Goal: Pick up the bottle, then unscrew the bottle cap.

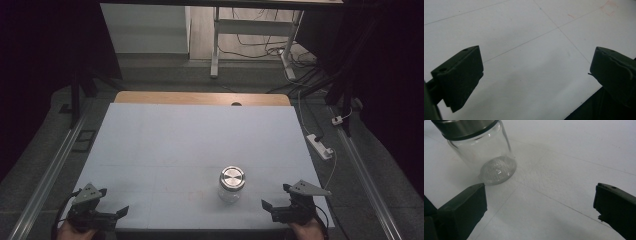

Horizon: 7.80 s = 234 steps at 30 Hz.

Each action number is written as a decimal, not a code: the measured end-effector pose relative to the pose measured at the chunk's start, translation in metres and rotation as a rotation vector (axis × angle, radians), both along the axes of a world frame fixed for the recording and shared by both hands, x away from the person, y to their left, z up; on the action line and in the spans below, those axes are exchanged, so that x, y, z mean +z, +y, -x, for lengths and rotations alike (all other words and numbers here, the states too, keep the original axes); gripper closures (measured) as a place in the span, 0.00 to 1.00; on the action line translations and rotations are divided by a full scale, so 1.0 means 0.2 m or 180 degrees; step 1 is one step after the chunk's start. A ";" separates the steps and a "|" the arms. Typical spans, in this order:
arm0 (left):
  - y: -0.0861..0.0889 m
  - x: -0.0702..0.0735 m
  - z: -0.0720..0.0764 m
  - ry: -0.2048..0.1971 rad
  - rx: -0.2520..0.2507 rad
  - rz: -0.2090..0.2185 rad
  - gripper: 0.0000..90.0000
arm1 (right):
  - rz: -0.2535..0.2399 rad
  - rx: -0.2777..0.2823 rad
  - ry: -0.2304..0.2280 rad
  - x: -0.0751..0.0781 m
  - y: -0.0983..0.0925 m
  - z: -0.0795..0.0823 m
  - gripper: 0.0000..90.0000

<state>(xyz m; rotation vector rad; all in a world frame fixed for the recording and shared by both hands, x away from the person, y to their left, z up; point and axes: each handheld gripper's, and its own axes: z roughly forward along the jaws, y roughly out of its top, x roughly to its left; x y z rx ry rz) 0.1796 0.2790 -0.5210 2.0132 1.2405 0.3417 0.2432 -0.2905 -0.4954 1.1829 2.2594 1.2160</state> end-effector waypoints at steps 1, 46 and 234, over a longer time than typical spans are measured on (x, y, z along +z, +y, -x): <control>0.00 0.00 0.00 0.0002 0.0002 -0.0016 0.00 | 0.0020 0.0019 -0.0005 0.00 0.00 0.00 0.00; -0.03 -0.01 -0.01 0.0089 -0.0096 -0.0154 0.02 | 0.0098 0.0356 -0.0116 0.02 0.07 0.02 0.00; -0.03 -0.01 -0.03 0.0143 -0.0285 -0.0054 0.01 | 0.0008 0.1636 -0.0279 0.19 0.96 -0.35 0.16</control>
